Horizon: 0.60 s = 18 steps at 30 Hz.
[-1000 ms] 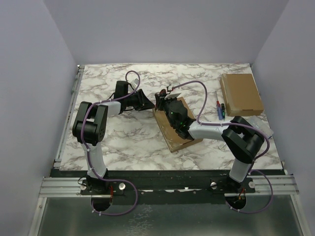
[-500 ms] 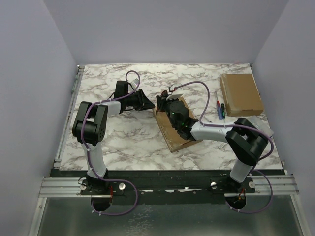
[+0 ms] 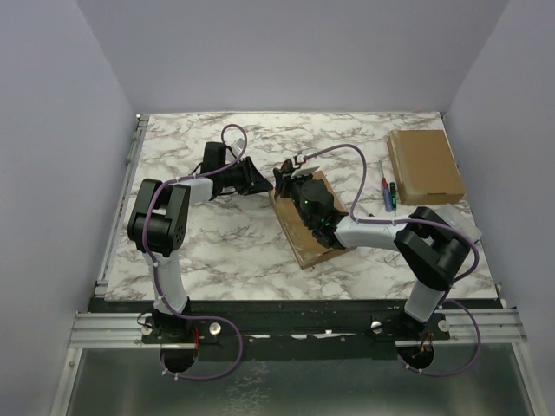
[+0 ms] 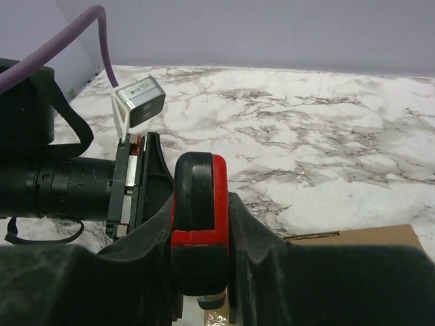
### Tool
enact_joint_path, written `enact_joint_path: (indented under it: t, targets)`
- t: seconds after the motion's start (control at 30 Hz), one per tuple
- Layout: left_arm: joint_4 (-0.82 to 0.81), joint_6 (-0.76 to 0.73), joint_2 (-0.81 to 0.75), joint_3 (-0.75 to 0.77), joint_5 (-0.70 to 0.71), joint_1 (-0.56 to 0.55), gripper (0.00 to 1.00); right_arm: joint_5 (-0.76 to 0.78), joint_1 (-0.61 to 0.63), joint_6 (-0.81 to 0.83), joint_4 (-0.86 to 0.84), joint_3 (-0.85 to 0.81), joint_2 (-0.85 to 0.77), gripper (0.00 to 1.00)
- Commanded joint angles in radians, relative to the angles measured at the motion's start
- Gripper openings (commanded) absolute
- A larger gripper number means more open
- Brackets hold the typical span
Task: Unpack the express box
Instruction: Cut the express box at the center of the board.
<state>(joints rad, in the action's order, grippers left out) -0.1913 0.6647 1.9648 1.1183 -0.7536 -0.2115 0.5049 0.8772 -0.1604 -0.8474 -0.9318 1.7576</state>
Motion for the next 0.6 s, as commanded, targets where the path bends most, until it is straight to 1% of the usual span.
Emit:
enact_joint_path:
  t: [0.0,0.33,0.57]
  targets:
    - [0.056,-0.045,0.046,-0.002,0.074,-0.002,0.32,-0.038,0.011,-0.028,0.021,0.022,-0.013,0.0]
    - [0.064,-0.049,0.046,0.002,0.08,-0.003,0.32,-0.027,0.023,-0.056,0.049,0.069,-0.073,0.0]
    - [0.069,-0.055,0.046,0.002,0.084,-0.003,0.32,-0.018,0.025,-0.039,0.049,0.066,-0.047,0.0]
